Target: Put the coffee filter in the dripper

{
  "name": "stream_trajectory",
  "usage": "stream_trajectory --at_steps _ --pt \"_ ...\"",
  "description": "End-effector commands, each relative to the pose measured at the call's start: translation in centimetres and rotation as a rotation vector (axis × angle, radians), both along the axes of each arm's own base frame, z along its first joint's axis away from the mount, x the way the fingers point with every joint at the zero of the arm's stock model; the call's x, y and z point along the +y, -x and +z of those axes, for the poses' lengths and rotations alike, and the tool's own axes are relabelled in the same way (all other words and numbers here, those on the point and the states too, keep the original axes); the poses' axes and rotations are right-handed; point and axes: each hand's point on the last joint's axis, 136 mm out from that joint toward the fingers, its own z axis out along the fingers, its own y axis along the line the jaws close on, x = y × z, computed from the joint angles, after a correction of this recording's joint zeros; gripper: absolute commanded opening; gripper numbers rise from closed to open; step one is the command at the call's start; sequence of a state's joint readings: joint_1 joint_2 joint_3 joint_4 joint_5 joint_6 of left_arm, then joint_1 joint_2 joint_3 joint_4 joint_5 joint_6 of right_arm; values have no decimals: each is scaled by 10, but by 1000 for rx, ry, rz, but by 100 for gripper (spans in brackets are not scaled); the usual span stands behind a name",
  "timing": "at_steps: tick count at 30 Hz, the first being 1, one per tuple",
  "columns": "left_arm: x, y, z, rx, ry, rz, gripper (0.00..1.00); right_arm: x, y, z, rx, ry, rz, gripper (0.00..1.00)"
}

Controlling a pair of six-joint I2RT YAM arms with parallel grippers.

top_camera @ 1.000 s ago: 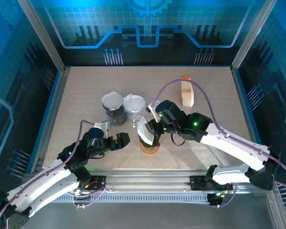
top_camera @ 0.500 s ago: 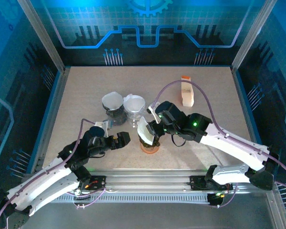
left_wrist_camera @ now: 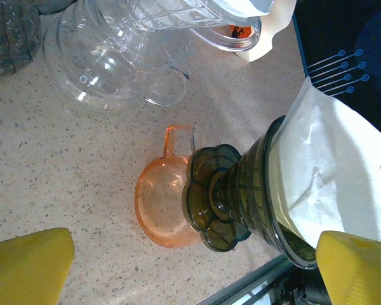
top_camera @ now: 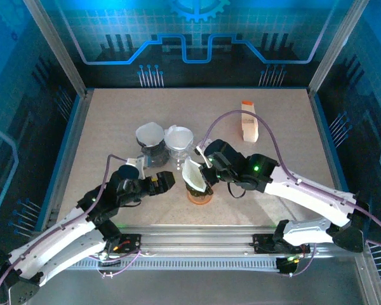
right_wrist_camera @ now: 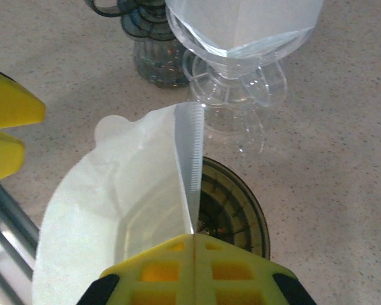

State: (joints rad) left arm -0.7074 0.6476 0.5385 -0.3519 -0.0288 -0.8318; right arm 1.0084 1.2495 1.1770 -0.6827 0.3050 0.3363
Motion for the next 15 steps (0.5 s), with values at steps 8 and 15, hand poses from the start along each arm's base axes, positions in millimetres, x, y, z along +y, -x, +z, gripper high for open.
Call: stream_trajectory --at_steps 8,15 --pt "-18 -13 14 -34 66 -26 99 -8 -13 -20 -114 191 -43 0" --pt "-31 -17 12 -19 102 -55 99 -15 -16 -28 -126 236 -69 0"
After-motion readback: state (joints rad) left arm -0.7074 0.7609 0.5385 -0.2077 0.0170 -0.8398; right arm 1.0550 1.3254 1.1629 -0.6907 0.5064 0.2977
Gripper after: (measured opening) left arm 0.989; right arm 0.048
